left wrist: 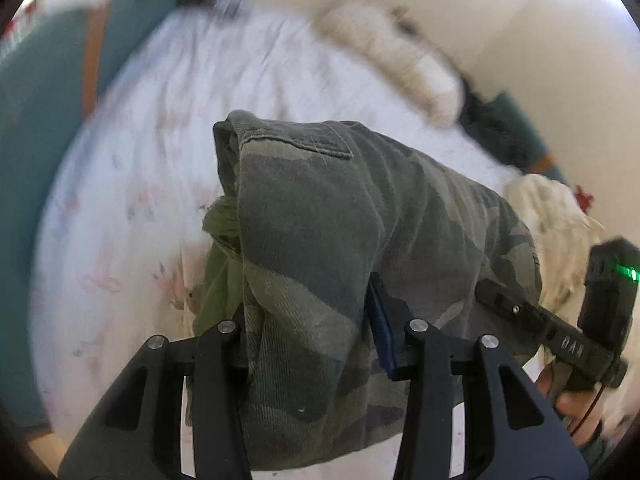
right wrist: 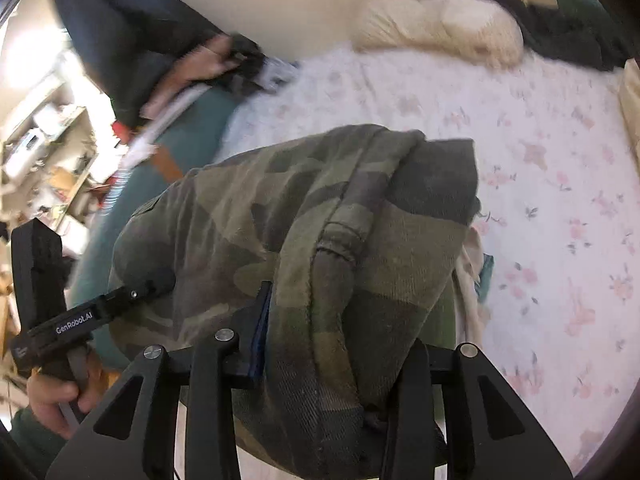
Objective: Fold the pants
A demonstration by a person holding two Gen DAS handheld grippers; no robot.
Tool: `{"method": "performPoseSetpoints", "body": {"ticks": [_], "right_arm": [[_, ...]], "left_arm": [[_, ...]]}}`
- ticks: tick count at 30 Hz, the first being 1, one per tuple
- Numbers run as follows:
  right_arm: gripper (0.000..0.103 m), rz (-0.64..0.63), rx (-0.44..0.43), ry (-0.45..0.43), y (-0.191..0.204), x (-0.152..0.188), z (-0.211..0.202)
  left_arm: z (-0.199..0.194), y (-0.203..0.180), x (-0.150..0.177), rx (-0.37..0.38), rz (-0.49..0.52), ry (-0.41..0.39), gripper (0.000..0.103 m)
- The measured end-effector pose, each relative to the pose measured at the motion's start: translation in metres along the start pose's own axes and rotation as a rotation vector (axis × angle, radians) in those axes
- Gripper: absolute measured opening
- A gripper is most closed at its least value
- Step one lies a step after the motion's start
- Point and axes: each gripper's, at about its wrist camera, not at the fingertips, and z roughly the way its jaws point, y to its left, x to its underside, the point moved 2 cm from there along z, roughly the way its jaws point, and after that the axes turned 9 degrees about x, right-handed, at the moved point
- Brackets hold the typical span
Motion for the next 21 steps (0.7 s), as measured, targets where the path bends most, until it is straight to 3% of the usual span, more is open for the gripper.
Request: {"method": "performPoseSetpoints", "body": {"ticks": [2, 3, 5, 7, 8, 9, 13, 16, 21], "right_arm": [[0.048, -0.025, 0.067, 0.081, -0.009, 0.005, 0.042], [0.053, -0.009, 0.080, 0.109, -0.014, 0.010, 0.055], [0.071, 0.099, 0.078, 0.155, -0.036, 0.023, 0.077], [0.078, 0.104, 0.079, 0.139, -0.041, 0.025, 0.079], [0.086, 0.063, 0.117, 0.120, -0.036, 0.024, 0.075], [0.088, 0.025, 0.157, 0.105, -0.032, 0.023, 0.071], [0.090, -0.066, 0.213, -0.013, -0.021, 0.019, 0.030], [0.090, -0.059, 0.188, -0.076, -0.029, 0.023, -0.008], [0.091, -0.063, 0.181, -0.163, -0.019, 0.060, -0.066]], "left_arm": [[0.029, 0.016, 0.006, -0.040, 0.003, 0.066, 0.044], [0.037, 0.021, 0.011, -0.044, 0.009, 0.071, 0.047], [0.047, 0.033, 0.020, -0.022, 0.010, 0.057, 0.052], [0.045, 0.041, 0.021, -0.007, -0.013, 0.036, 0.063], [0.042, 0.040, 0.020, -0.029, -0.005, 0.024, 0.075], [0.033, 0.036, 0.021, -0.048, 0.016, -0.008, 0.081], [-0.012, 0.018, 0.033, -0.078, 0.126, -0.131, 0.082], [-0.039, 0.019, 0.041, -0.097, 0.159, -0.179, 0.082], [-0.088, 0.005, 0.097, -0.218, 0.206, -0.300, 0.082]]}}
